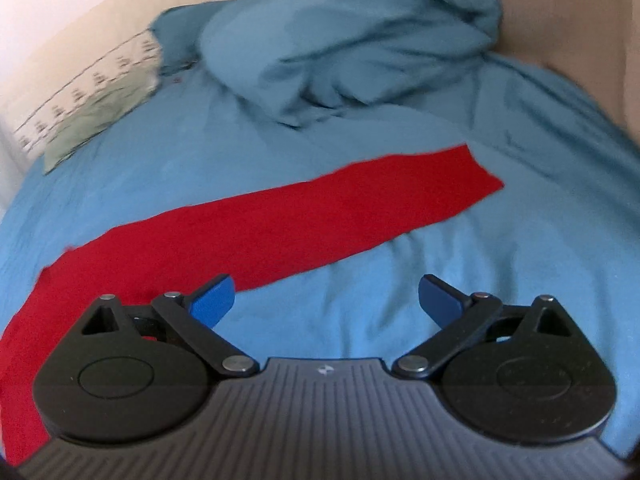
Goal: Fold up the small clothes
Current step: 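Lower the right tool onto a sweater sleeve and close on its cuff, then carry the held sleeve across the sweater body and open the right tool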
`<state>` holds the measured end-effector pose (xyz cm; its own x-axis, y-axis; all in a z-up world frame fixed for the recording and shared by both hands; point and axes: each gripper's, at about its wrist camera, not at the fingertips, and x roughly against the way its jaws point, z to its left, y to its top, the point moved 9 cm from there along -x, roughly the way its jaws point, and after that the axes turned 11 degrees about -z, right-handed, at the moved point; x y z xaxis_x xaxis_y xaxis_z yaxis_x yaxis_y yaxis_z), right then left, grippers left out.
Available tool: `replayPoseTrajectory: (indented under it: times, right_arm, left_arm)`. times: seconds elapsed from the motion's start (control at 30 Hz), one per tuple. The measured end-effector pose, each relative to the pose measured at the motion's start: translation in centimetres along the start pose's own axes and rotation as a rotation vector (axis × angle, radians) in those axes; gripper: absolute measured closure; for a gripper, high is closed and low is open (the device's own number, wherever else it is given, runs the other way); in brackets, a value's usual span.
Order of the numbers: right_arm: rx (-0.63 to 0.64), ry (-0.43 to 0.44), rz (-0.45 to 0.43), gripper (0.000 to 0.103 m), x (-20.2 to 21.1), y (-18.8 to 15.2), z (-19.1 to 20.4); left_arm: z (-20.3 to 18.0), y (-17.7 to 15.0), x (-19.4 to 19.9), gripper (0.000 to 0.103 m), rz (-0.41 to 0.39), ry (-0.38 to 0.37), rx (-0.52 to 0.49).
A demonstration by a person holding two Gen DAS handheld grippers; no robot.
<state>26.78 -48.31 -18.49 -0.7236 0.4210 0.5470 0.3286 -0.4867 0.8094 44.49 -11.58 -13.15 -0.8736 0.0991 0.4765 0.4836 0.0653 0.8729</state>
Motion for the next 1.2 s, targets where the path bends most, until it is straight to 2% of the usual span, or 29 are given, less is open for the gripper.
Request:
replayPoseTrajectory:
  times: [0.1, 0.27, 0.4, 0.6, 0.67, 0.73, 0.9, 1.07, 1.2]
  right_arm:
    - [-0.043, -0.041, 0.001, 0.000, -4.2, -1.0, -1.6]
    - [-0.203, -0.069, 0.023, 0.002, -9.3, -2.6, -4.6]
    - [-0.297, -0.075, -0.033, 0.007, -11.1, -2.5, -6.5]
    - [-0.311, -0.111, -0.111, 0.038, -13.1, -1.0, -7.7]
    - [-0.293, -0.123, -0.117, 0.063, -13.6, -0.3, -7.7]
    - [-0.258, -0.117, -0.112, 0.076, -13.8, 0.5, -6.8]
    - [-0.179, -0.007, -0.154, 0.081, -12.9, 3.7, -0.5]
    - [-0.046, 0.215, -0.189, 0.082, -10.8, 6.5, 12.3]
    - [0.048, 0.445, -0.192, 0.082, -8.7, 5.5, 24.9]
  left_arm:
    - [1.1, -1.5, -3.2, 0.000, 0.038, 0.025, 0.018]
    - [2.5, -5.4, -4.7, 0.000, 0.091, 0.071, 0.035]
    - [3.3, -7.4, -5.2, 0.000, 0.132, 0.091, 0.016]
    - [6.3, -7.9, -5.9, 0.000, 0.123, 0.124, -0.017]
    - [7.9, -8.1, -6.3, 0.000, 0.133, 0.127, 0.013]
    - [9.3, -8.3, -6.4, 0.000, 0.154, 0.137, 0.054]
    - [12.9, -7.8, -5.9, 0.000, 0.154, 0.175, 0.101]
    - [16.1, -6.4, -4.3, 0.000, 0.103, 0.216, 0.128]
    - [18.5, -5.6, -3.5, 0.000, 0.083, 0.237, 0.197]
